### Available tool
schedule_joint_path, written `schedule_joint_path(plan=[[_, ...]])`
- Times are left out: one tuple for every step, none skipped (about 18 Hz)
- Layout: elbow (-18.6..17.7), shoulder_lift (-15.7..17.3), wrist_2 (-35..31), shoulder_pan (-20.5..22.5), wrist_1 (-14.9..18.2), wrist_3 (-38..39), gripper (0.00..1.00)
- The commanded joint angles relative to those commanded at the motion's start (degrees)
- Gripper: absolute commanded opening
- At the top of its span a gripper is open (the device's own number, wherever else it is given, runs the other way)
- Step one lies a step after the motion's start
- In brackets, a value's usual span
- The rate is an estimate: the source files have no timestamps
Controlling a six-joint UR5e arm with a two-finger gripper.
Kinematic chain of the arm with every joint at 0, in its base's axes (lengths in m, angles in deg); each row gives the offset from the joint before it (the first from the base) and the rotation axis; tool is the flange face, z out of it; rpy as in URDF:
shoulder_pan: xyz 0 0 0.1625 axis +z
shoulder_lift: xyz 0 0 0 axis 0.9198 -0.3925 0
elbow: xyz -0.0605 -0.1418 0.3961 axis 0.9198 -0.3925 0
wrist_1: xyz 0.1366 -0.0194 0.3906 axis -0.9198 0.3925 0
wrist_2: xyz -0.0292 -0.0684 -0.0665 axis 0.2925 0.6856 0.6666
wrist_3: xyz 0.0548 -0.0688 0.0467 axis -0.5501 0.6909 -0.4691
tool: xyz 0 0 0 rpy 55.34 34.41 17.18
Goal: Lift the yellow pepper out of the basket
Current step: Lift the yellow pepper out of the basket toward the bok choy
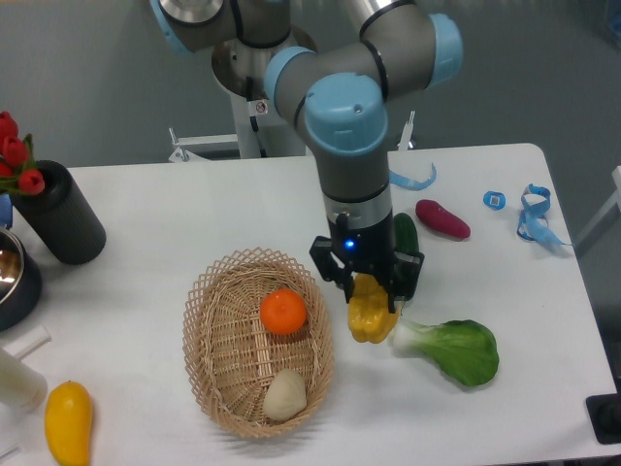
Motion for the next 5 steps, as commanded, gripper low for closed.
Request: schedule_joint_path(plan=[[-1.1, 0.4, 0.2, 0.6, -0.1, -1.0, 0.36], [-1.3, 0.4, 0.3, 1.1, -0.1, -1.7, 0.36], [-1.3, 0.4, 0.3, 1.5, -0.1, -2.2, 0.36], [-1.2, 0.4, 0.3, 1.8, -0.1, -2.4, 0.36], [-1.1, 0.4, 0.3, 1.9, -0.1, -2.4, 0.36]])
